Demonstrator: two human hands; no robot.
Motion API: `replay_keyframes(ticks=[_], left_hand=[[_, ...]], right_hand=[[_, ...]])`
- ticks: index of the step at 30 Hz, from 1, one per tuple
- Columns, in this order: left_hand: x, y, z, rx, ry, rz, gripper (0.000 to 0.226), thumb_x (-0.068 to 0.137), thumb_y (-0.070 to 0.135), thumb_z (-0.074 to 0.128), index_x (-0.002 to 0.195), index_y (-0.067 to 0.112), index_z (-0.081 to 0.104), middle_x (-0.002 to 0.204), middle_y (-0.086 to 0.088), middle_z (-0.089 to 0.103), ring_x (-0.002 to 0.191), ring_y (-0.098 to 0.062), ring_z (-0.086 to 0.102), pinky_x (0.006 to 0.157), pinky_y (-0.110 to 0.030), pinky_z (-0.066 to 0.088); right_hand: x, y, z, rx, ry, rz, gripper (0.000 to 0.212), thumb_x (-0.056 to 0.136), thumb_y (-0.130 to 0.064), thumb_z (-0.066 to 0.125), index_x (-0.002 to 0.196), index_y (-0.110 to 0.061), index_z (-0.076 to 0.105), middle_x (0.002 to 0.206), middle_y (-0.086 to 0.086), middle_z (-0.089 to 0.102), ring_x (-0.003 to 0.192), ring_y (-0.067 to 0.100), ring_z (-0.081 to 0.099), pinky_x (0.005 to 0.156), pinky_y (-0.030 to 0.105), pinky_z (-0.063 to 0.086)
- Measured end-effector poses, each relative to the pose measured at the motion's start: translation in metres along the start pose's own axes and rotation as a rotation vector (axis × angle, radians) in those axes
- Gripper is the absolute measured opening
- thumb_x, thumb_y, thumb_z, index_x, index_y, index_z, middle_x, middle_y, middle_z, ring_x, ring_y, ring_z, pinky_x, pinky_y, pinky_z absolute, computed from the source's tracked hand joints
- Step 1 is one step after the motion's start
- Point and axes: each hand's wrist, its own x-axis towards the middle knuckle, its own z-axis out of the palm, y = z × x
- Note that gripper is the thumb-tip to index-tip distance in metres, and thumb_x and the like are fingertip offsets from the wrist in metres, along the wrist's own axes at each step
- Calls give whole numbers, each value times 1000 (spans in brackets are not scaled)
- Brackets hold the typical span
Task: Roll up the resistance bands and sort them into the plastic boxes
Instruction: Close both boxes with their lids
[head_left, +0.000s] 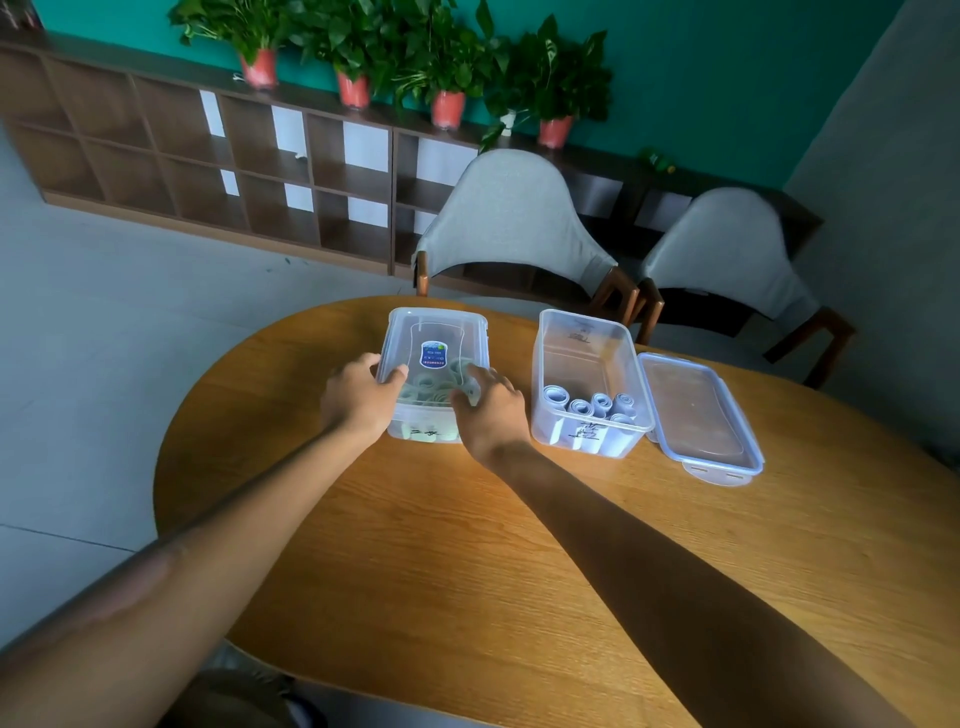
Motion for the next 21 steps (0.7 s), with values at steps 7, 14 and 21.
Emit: replay_keyframes(ticks=[7, 14, 21], left_hand=[[2, 3, -2, 50, 1, -9, 52, 95, 58, 52, 134, 24, 58, 113, -1, 71, 83, -17, 60, 50, -24, 38], [3, 2, -2, 62, 4, 39, 54, 94, 61, 51, 136, 28, 57, 111, 0, 71, 87, -16, 58, 51, -24, 34], [12, -4, 7, -151, -88, -221, 68, 82, 66, 66, 131, 19, 59, 125, -7, 63, 111, -26, 61, 75, -36, 52]], right_hand=[[5, 2, -1, -4, 10, -1, 43, 101, -31, 50, 143, -21, 50, 142, 8, 54, 130, 32, 45, 107, 40, 40], [7, 5, 2, -37, 5, -5, 42, 102, -30, 47, 143, -20, 50, 139, 11, 55, 130, 33, 45, 107, 40, 39], [6, 5, 0, 90, 1, 132, 48, 106, -26, 40, 152, -18, 33, 147, 12, 47, 133, 35, 44, 111, 45, 38]])
